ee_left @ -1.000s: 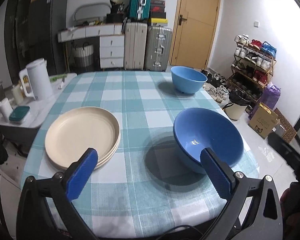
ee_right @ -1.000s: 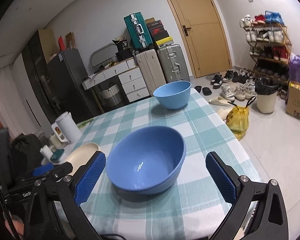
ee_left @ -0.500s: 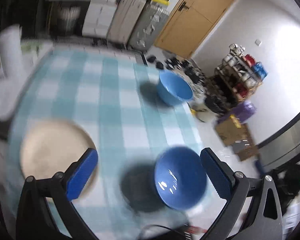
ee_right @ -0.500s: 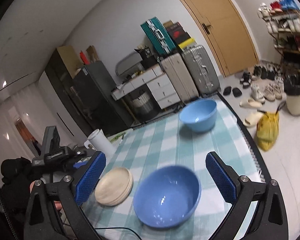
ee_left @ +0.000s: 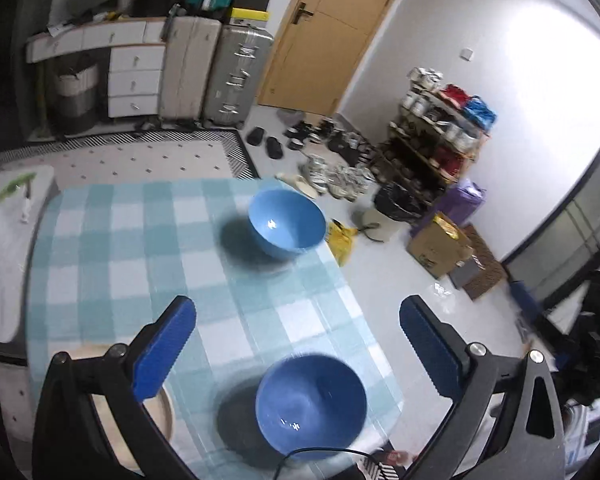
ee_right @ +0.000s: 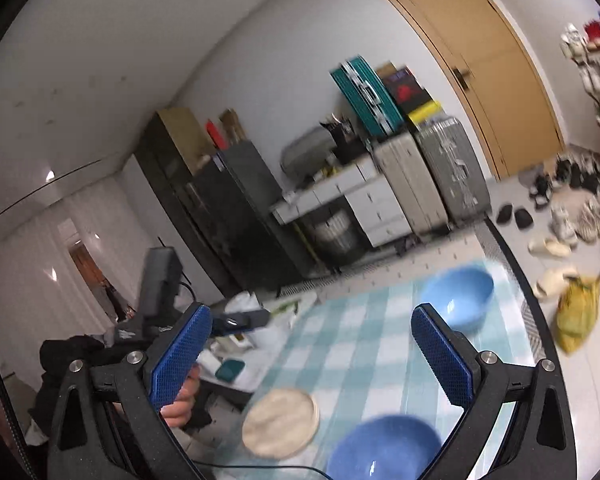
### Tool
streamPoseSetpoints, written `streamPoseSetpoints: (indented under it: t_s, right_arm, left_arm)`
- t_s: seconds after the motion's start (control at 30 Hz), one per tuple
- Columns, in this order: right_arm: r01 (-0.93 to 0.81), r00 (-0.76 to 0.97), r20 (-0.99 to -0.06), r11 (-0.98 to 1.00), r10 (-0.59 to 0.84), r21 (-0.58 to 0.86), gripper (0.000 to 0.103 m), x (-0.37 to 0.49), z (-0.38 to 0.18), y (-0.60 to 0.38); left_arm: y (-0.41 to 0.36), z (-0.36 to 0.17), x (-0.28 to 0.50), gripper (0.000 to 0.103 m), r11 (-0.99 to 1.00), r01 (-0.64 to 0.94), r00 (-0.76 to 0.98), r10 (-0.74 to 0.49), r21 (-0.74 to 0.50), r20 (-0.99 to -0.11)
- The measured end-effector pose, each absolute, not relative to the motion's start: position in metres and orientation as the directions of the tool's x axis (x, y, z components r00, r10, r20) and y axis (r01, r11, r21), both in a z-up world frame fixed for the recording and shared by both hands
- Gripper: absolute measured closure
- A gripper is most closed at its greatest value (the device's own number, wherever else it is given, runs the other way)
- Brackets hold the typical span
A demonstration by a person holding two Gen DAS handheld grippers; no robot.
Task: Organize plates and bowls
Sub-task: 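Move both tools to the remaining blue bowl and close them on its rim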
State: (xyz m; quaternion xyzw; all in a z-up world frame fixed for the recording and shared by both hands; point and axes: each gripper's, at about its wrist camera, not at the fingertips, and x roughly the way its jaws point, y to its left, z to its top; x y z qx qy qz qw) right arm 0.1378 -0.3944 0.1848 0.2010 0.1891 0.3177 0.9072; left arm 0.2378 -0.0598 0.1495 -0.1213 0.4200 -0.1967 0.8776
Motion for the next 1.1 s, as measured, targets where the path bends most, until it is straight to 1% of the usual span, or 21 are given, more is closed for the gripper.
streamPoseSetpoints:
  t_s: [0.03, 0.1, 0.17, 0.27, 0.3, 0.37, 0.43, 0.47, 0.53, 0.6, 0.67, 0.7, 0.77, 0.83, 0.9, 1.03, 1.07, 1.1]
  right_arm:
    - [-0.488, 0.733, -0.225, 0.727, 0.642, 0.482, 0.001, 0.148, 0.189, -0.395]
    - [-0.421, 0.741, -0.301, 0.764, 0.601, 0.489, 0.001, 0.179, 0.188, -0.394]
    - [-0.268, 0.753, -0.410, 0.809, 0.514, 0.523, 0.001, 0.217, 0.174, -0.401]
    - [-0.046, 0.730, -0.539, 0.817, 0.420, 0.574, 0.001, 0.263, 0.140, -0.417]
    - [0.003, 0.702, -0.580, 0.812, 0.414, 0.583, 0.001, 0.280, 0.127, -0.419]
    - [0.035, 0.656, -0.620, 0.803, 0.431, 0.595, 0.001, 0.302, 0.105, -0.424]
    - [0.086, 0.623, -0.656, 0.796, 0.426, 0.599, 0.001, 0.321, 0.088, -0.429]
    - [0.105, 0.593, -0.676, 0.790, 0.438, 0.604, 0.001, 0.336, 0.076, -0.431]
    - [0.117, 0.561, -0.696, 0.789, 0.448, 0.603, 0.001, 0.353, 0.059, -0.430]
    - [0.131, 0.528, -0.691, 0.757, 0.494, 0.641, 0.001, 0.374, 0.040, -0.432]
    - [0.140, 0.469, -0.689, 0.724, 0.552, 0.675, 0.001, 0.395, 0.017, -0.430]
    - [0.155, 0.460, -0.687, 0.711, 0.563, 0.686, 0.001, 0.403, 0.009, -0.432]
    - [0.183, 0.452, -0.689, 0.697, 0.566, 0.693, 0.001, 0.416, -0.006, -0.434]
    - [0.189, 0.445, -0.694, 0.699, 0.566, 0.690, 0.004, 0.429, -0.017, -0.437]
    - [0.203, 0.450, -0.701, 0.701, 0.553, 0.683, 0.004, 0.438, -0.026, -0.440]
    - [0.226, 0.438, -0.725, 0.716, 0.531, 0.661, 0.004, 0.461, -0.047, -0.446]
    - [0.235, 0.431, -0.732, 0.718, 0.527, 0.655, 0.005, 0.470, -0.055, -0.449]
    - [0.243, 0.430, -0.733, 0.715, 0.527, 0.656, 0.005, 0.474, -0.061, -0.452]
  left_arm:
    - [-0.063, 0.153, 0.245, 0.001, 0.898, 0.238, 0.579, -0.437, -0.370, -0.689]
    - [-0.076, 0.151, 0.268, 0.000, 0.926, 0.228, 0.588, -0.377, -0.300, -0.716]
    - [-0.088, 0.138, 0.293, 0.000, 0.956, 0.190, 0.592, -0.294, -0.225, -0.750]
    - [-0.102, 0.102, 0.331, 0.001, 0.984, 0.117, 0.551, -0.176, -0.134, -0.816]
    - [-0.107, 0.088, 0.346, 0.001, 0.986, 0.113, 0.520, -0.165, -0.124, -0.838]
    - [-0.117, 0.058, 0.375, 0.002, 0.985, 0.112, 0.436, -0.169, -0.133, -0.884]
    - [-0.121, 0.037, 0.394, 0.002, 0.991, 0.065, 0.424, -0.137, -0.120, -0.895]
    - [-0.126, 0.030, 0.402, 0.002, 0.992, 0.071, 0.396, -0.127, -0.108, -0.909]
    - [-0.137, 0.010, 0.424, 0.002, 0.990, 0.091, 0.336, -0.135, -0.110, -0.932]
    - [-0.139, -0.001, 0.440, 0.002, 0.991, 0.044, 0.327, -0.134, -0.127, -0.935]
    - [-0.140, -0.013, 0.456, 0.002, 0.978, 0.002, 0.301, -0.199, -0.208, -0.933]
    - [-0.144, -0.024, 0.467, 0.002, 0.970, -0.005, 0.261, -0.234, -0.244, -0.937]
    - [-0.153, -0.040, 0.483, 0.002, 0.963, -0.002, 0.209, -0.262, -0.268, -0.942]
    - [-0.161, -0.052, 0.496, 0.002, 0.973, -0.002, 0.183, -0.225, -0.230, -0.957]
    - [-0.167, -0.058, 0.503, 0.003, 0.980, 0.007, 0.179, -0.199, -0.201, -0.964]
    - [-0.172, -0.078, 0.517, 0.004, 0.974, 0.007, 0.153, -0.224, -0.225, -0.963]
    - [-0.174, -0.082, 0.519, 0.010, 0.974, 0.011, 0.148, -0.225, -0.226, -0.963]
    - [-0.175, -0.086, 0.521, 0.013, 0.974, 0.012, 0.143, -0.225, -0.225, -0.964]
